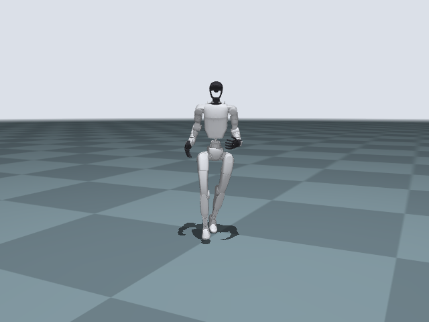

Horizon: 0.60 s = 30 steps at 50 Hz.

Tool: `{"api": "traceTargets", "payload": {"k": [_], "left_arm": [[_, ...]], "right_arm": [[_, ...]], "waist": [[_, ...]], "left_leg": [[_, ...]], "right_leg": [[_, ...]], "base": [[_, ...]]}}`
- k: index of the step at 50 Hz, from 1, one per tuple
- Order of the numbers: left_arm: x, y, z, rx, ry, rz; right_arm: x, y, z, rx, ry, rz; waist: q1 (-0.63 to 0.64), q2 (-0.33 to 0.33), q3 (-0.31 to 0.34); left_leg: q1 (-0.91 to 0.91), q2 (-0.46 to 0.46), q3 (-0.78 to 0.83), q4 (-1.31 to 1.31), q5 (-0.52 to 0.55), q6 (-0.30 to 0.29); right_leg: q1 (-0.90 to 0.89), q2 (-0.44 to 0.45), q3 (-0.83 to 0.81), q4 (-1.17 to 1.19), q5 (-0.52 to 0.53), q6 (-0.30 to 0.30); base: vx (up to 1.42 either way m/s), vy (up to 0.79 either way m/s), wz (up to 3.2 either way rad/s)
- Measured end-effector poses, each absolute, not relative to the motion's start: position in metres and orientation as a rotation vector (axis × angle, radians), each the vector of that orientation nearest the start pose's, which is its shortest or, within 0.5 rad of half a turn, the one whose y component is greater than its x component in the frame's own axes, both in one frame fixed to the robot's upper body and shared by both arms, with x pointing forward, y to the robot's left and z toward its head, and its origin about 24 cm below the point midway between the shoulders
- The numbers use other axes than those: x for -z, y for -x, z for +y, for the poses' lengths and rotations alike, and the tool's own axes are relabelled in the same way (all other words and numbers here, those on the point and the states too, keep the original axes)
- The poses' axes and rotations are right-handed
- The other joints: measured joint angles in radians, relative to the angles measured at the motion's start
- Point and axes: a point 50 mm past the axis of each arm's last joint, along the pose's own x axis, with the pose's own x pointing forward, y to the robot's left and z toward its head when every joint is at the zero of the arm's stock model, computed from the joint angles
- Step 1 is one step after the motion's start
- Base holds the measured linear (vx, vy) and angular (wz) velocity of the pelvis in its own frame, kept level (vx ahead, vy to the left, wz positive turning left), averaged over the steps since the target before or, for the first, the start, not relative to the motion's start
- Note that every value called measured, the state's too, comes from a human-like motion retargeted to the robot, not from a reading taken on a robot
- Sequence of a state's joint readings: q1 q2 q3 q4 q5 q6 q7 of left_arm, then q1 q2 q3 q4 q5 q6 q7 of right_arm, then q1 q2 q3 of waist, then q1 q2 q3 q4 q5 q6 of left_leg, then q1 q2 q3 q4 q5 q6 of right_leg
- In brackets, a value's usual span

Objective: Walk run

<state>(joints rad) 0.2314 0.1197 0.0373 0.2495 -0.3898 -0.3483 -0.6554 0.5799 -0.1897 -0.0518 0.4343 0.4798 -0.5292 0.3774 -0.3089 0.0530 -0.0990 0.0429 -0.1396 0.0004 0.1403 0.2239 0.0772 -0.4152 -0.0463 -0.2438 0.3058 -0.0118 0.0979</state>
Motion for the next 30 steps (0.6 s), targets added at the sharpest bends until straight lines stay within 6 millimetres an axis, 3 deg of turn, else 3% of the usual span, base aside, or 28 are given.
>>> {"api": "traceTargets", "payload": {"k": [3, 4, 5, 6, 7, 8, 10, 12, 15, 17, 22, 25, 27, 28, 29, 30], "left_arm": [[0.019, -0.177, 0.179, 0.402, 0.302, 0.0], [0.017, -0.177, 0.177, 0.398, 0.299, -0.011], [0.015, -0.177, 0.176, 0.395, 0.294, -0.023], [0.012, -0.177, 0.176, 0.386, 0.286, -0.034], [0.011, -0.174, 0.179, 0.37, 0.278, -0.041], [0.013, -0.167, 0.186, 0.34, 0.27, -0.037], [0.021, -0.155, 0.185, 0.361, 0.288, -0.021], [0.031, -0.152, 0.172, 0.319, 0.358, 0.005], [0.039, -0.134, 0.171, 0.258, 0.368, 0.044], [0.04, -0.126, 0.175, 0.266, 0.343, 0.065], [0.043, -0.123, 0.184, 0.316, 0.295, 0.117], [0.041, -0.133, 0.183, 0.337, 0.288, 0.105], [0.036, -0.143, 0.179, 0.347, 0.286, 0.077], [0.032, -0.149, 0.177, 0.35, 0.287, 0.057], [0.027, -0.154, 0.176, 0.348, 0.285, 0.032], [0.022, -0.159, 0.176, 0.344, 0.282, 0.006]], "right_arm": [[0.07, -0.055, -0.243, 0.047, -0.105, 0.387], [0.068, -0.059, -0.243, 0.038, -0.068, 0.378], [0.064, -0.064, -0.241, 0.034, -0.031, 0.362], [0.061, -0.074, -0.236, 0.038, 0.0, 0.332], [0.057, -0.085, -0.228, 0.04, 0.026, 0.301], [0.055, -0.097, -0.216, 0.037, 0.043, 0.268], [0.046, -0.128, -0.207, 0.141, 0.023, 0.161], [0.026, -0.166, -0.208, 0.165, -0.057, 0.003], [-0.01, -0.211, -0.172, 0.035, -0.199, -0.204], [-0.033, -0.228, -0.165, -0.031, -0.213, -0.317], [-0.073, -0.246, -0.164, -0.185, -0.072, -0.458], [-0.083, -0.25, -0.171, -0.204, 0.055, -0.469], [-0.084, -0.25, -0.174, -0.185, 0.086, -0.472], [-0.083, -0.25, -0.174, -0.172, 0.088, -0.47], [-0.079, -0.248, -0.173, -0.164, 0.078, -0.458], [-0.074, -0.246, -0.171, -0.157, 0.063, -0.441]], "waist": [[-0.037, 0.011, -0.003], [-0.044, 0.011, -0.001], [-0.055, 0.008, 0.002], [-0.067, 0.014, 0.01], [-0.067, 0.023, 0.018], [-0.042, 0.04, 0.023], [-0.021, 0.06, 0.015], [0.018, -0.001, -0.045], [0.025, -0.032, -0.07], [0.053, -0.056, -0.068], [0.183, -0.086, -0.021], [0.242, -0.086, 0.005], [0.259, -0.081, 0.011], [0.276, -0.074, 0.018], [0.26, -0.091, 0.007], [0.229, -0.12, -0.011]], "left_leg": [[0.091, 0.031, 0.043, -0.004, 0.158, -0.065], [0.112, 0.033, 0.037, 0.024, 0.21, -0.09], [0.128, 0.03, 0.019, 0.061, 0.263, -0.116], [0.112, 0.049, 0.015, 0.182, 0.285, -0.16], [0.088, 0.076, 0.038, 0.319, 0.3, -0.187], [0.053, 0.121, 0.115, 0.483, 0.3, -0.184], [-0.046, 0.174, 0.077, 0.75, 0.3, -0.143], [-0.162, 0.021, 0.047, 0.748, 0.245, -0.097], [-0.292, 0.017, 0.122, 0.733, -0.016, 0.012], [-0.372, 0.016, 0.176, 0.622, -0.129, 0.065], [-0.448, -0.029, 0.173, 0.119, -0.198, 0.05], [-0.445, -0.071, 0.11, -0.106, -0.229, -0.023], [-0.443, -0.051, 0.16, -0.119, -0.15, 0.038], [-0.444, -0.026, 0.198, -0.085, 0.017, 0.105], [-0.433, -0.035, 0.205, -0.038, -0.045, 0.15], [-0.415, -0.061, 0.196, 0.014, -0.221, 0.185]], "right_leg": [[-0.02, 0.013, 0.083, -0.19, -0.104, 0.012], [-0.02, 0.003, 0.08, -0.196, -0.063, -0.009], [-0.018, -0.01, 0.068, -0.185, 0.01, -0.052], [-0.005, 0.002, 0.05, -0.143, 0.066, -0.133], [0.009, 0.037, 0.05, -0.087, 0.074, -0.201], [0.025, 0.118, 0.088, -0.003, -0.012, -0.242], [0.032, 0.124, 0.092, 0.112, -0.116, -0.209], [0.083, 0.032, 0.127, 0.086, -0.144, -0.182], [0.18, 0.029, 0.178, 0.041, -0.168, -0.184], [0.258, 0.029, 0.184, -0.036, -0.096, -0.171], [0.438, 0.102, 0.203, -0.161, 0.199, -0.121], [0.548, 0.122, 0.131, -0.182, 0.344, -0.092], [0.596, 0.129, 0.122, -0.136, 0.429, -0.02], [0.61, 0.134, 0.127, -0.088, 0.476, 0.03], [0.585, 0.129, 0.105, 0.015, 0.509, 0.069], [0.541, 0.119, 0.071, 0.147, 0.535, 0.103]], "base": [[1.07, -0.49, 0.39], [1.21, -0.58, 0.2], [1.22, -0.59, 0.39], [1.3, -0.7, 0.08], [1.54, -0.97, -0.98], [1.6, -1.0, -1.17], [1.32, -0.69, -0.27], [1.08, -0.4, -0.5], [1.21, -0.34, -0.62], [1.09, -0.34, -0.4], [1.07, -0.42, -0.67], [1.17, -0.37, -0.36], [1.16, -0.36, -0.22], [1.24, -0.55, -0.14], [1.36, -0.85, 0.3], [1.6, -0.57, 1.1]]}}
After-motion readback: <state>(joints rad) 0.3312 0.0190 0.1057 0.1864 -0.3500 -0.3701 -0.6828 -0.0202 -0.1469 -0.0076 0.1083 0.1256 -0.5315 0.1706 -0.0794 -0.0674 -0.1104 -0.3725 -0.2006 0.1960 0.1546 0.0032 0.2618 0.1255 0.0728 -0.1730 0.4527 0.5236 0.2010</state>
